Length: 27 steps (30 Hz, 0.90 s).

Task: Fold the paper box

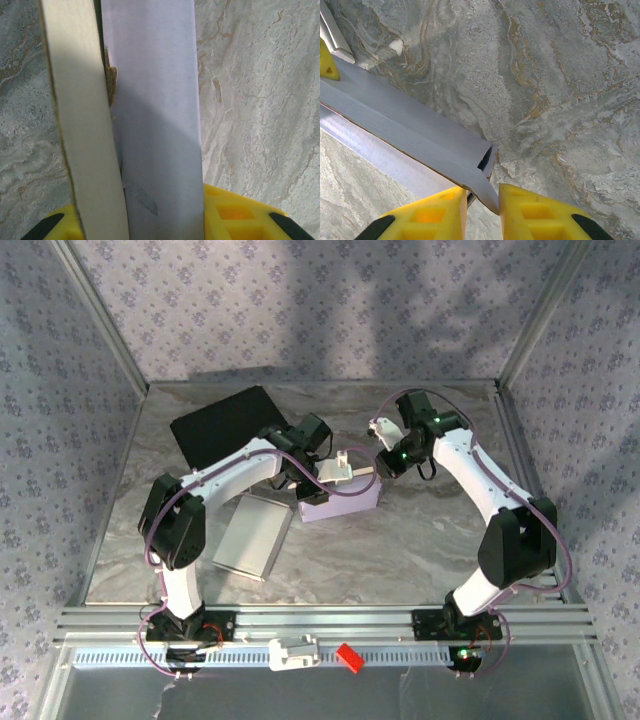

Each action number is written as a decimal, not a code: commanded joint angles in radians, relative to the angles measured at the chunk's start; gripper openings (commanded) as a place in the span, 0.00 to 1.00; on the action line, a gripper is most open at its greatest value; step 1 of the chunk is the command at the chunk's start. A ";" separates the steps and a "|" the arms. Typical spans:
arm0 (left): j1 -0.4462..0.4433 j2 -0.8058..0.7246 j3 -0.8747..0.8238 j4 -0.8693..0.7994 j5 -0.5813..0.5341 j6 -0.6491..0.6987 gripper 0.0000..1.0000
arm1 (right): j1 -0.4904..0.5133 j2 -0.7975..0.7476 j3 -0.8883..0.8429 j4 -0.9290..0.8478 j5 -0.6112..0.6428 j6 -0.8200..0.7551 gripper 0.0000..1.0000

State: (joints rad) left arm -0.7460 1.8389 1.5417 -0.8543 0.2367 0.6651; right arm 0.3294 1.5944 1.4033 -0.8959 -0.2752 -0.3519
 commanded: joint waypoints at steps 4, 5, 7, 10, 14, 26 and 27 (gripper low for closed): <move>0.003 -0.004 0.023 -0.036 0.032 0.004 0.28 | 0.008 -0.024 -0.020 -0.034 0.036 0.023 0.24; 0.003 -0.004 0.021 -0.035 0.033 0.004 0.28 | 0.009 -0.023 -0.019 -0.034 0.038 0.025 0.23; 0.002 -0.004 0.021 -0.035 0.033 0.001 0.28 | 0.010 -0.022 -0.015 -0.037 0.045 0.032 0.19; 0.002 -0.004 0.021 -0.035 0.035 0.001 0.28 | 0.009 -0.017 -0.006 -0.035 0.041 0.042 0.15; 0.002 -0.004 0.023 -0.035 0.033 -0.002 0.28 | 0.011 -0.010 -0.001 -0.038 0.037 0.049 0.12; 0.002 0.006 0.036 -0.027 -0.015 -0.044 0.28 | 0.047 -0.019 0.000 -0.050 0.072 0.128 0.00; 0.002 0.009 0.039 -0.030 -0.017 -0.048 0.28 | 0.046 -0.020 0.001 -0.054 0.069 0.141 0.00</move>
State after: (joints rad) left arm -0.7460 1.8389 1.5440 -0.8577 0.2302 0.6376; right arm 0.3630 1.5921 1.3937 -0.9047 -0.2203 -0.2604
